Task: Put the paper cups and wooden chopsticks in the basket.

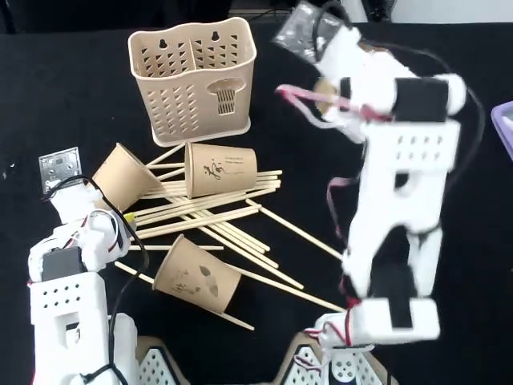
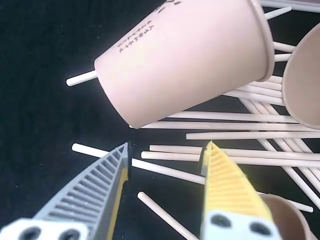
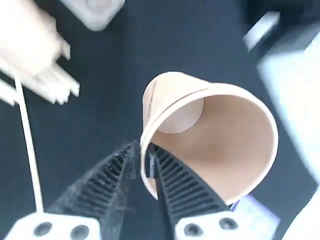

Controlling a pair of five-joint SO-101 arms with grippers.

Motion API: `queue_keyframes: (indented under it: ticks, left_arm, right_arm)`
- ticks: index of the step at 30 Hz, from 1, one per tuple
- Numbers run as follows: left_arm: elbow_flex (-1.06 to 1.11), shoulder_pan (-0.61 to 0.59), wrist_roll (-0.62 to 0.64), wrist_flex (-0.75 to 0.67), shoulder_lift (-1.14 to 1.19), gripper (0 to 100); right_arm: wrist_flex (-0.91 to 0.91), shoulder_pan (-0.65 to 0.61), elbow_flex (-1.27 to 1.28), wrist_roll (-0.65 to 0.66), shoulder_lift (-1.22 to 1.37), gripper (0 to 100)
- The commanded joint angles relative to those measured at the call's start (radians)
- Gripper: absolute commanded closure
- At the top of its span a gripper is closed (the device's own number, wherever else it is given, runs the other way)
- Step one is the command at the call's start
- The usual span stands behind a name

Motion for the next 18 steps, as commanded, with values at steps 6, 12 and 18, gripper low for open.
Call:
queue_keyframes:
  ticks: [6, 12, 18]
  left_arm:
    - [-0.01, 0.004, -0.003, -0.015, -0.012, 76]
    - [-0.01, 0.004, -0.003, -0.015, -0.012, 76]
    - [-0.01, 0.005, -0.003, -0.015, -0.012, 76]
  right_arm:
    - [-0.173, -0.239, -0.12, -0.083, -0.048, 98.8]
    - [-0.302, -0.267, -0.125, -0.083, 0.038, 98.8]
    - [-0.319, -0.281, -0.125, -0.087, 0.147, 98.8]
